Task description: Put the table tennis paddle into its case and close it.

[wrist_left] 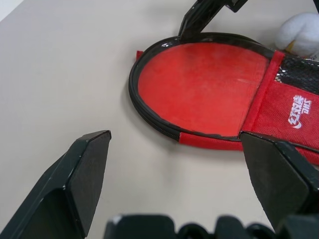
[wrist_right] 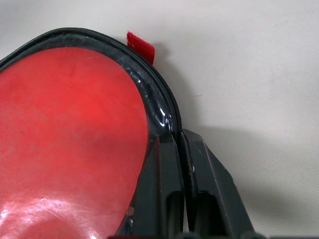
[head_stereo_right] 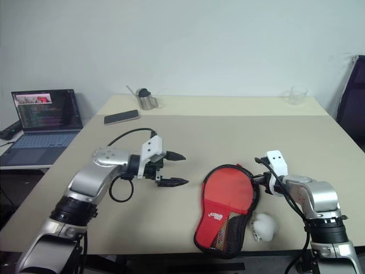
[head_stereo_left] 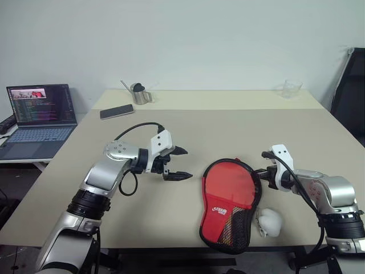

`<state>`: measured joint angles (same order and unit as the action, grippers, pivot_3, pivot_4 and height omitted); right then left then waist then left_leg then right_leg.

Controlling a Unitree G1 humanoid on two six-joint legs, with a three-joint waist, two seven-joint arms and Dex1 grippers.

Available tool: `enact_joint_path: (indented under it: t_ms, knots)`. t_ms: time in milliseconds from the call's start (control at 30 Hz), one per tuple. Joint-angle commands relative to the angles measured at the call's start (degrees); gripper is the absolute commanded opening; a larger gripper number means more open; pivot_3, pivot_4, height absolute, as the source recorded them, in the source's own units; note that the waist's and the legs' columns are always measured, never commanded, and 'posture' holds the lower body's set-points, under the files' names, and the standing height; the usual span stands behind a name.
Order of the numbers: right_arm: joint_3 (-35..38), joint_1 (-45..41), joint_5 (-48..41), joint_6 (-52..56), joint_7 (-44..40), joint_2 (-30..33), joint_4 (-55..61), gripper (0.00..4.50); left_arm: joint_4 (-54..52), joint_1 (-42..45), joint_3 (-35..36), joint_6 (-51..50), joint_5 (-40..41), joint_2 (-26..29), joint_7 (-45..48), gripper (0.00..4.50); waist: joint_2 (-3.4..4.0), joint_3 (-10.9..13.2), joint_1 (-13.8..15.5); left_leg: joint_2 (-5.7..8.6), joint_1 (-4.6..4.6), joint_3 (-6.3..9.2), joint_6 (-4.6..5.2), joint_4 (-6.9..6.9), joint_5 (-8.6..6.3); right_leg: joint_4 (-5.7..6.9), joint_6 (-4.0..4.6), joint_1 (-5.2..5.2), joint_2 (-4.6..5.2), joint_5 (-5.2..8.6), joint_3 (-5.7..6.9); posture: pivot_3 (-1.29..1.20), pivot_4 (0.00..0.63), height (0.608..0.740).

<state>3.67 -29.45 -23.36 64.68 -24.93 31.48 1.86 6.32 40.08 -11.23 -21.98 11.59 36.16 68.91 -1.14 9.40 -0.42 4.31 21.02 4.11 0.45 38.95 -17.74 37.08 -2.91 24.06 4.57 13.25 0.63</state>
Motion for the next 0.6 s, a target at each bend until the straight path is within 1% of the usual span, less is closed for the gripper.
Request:
enact_joint_path:
  t_ms: [33,167,333,600]
  knots:
    - [-1.69,-1.23,1.61,-3.28,-1.2,0.53,-1.15,0.03,-1.11,0.21,1.57,0.06,0.48,0.37,-1.0,4.5,0.0,0.0,-0.11,0.0,0.0,-0.01,0.0,0.0,0.0,0.01,0.01,0.0,0.0,-0.01,-0.01,0.0,0.15,0.74]
    - [-5.05,-4.52,6.58,-13.99,-1.7,-0.54,-4.78,0.03,-0.99,0.2,1.35,0.0,0.36,0.17,-1.79,4.5,0.0,0.0,-0.93,0.0,-0.04,-0.04,0.0,0.0,0.0,0.03,0.04,0.0,-0.02,-0.05,-0.04,0.0,0.15,0.74]
    - [-9.62,-9.65,11.53,-23.62,-3.17,-3.22,-11.12,0.03,-0.28,0.69,0.68,0.13,0.13,-0.15,-1.94,4.5,0.0,0.0,-1.54,-0.05,-0.09,-0.12,-0.01,-0.01,0.01,0.1,0.07,0.05,-0.1,-0.08,-0.05,0.0,0.15,0.74]
    - [-12.3,-14.29,15.61,-32.26,-6.51,-6.46,-18.65,0.03,0.34,1.56,0.36,0.23,-0.12,-0.55,-1.89,4.5,0.02,0.01,-1.42,-0.07,0.05,-0.09,-0.03,-0.03,0.01,-0.08,0.08,0.13,-0.15,-0.08,-0.09,0.0,0.15,0.74]
